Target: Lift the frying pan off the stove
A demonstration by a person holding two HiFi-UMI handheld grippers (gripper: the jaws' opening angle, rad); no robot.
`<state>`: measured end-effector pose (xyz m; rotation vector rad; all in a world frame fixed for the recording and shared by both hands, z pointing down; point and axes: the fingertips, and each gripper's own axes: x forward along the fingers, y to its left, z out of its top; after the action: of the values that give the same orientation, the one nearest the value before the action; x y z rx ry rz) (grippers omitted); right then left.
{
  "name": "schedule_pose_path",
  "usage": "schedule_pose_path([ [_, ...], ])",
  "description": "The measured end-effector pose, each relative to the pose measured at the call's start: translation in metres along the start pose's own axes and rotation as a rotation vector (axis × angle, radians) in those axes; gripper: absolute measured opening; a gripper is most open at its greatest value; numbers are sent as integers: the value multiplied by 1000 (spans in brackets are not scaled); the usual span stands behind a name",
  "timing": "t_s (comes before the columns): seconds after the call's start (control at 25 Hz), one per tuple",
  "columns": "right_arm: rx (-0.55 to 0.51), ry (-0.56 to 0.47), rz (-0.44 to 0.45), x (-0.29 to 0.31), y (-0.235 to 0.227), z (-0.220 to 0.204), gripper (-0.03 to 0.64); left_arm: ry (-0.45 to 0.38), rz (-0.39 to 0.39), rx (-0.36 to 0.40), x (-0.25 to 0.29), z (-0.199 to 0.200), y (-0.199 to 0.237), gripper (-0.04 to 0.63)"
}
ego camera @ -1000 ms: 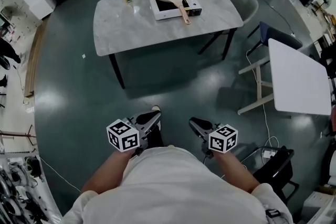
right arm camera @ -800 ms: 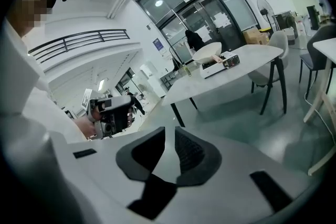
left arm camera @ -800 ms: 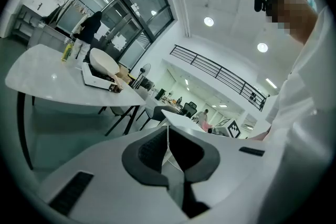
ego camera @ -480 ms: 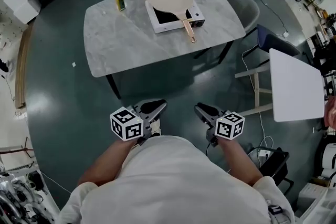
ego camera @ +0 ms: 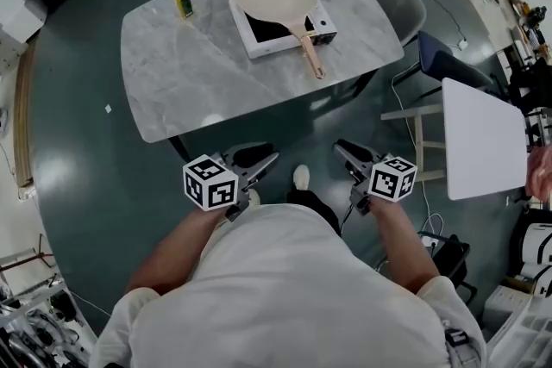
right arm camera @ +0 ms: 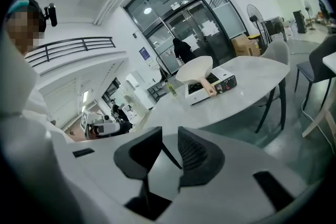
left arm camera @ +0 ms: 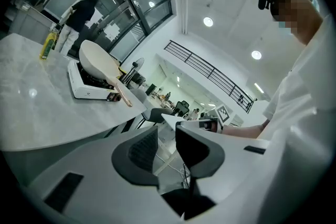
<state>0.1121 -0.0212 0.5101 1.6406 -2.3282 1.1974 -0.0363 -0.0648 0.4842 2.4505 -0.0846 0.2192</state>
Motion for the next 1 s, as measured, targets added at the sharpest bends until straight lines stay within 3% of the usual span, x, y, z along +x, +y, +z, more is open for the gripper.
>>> schedule_pose_path([
  [0.2, 42, 15, 51, 22, -36, 42, 130, 15, -2, -37, 32, 13, 25, 142],
  [0.44, 124, 64, 180, 64, -92, 105, 178, -8, 21, -123, 85, 44, 59, 192],
  [0.68, 142, 186, 301, 125, -137, 154, 207, -45, 80, -192, 131, 76, 101, 221],
  [0.88, 212, 288, 388, 174, -156, 171, 244, -58, 127, -261, 164, 77, 126, 242],
  [1.0, 206, 332, 485, 199, -158, 182, 256, -79, 150, -313, 186, 77, 139, 252],
])
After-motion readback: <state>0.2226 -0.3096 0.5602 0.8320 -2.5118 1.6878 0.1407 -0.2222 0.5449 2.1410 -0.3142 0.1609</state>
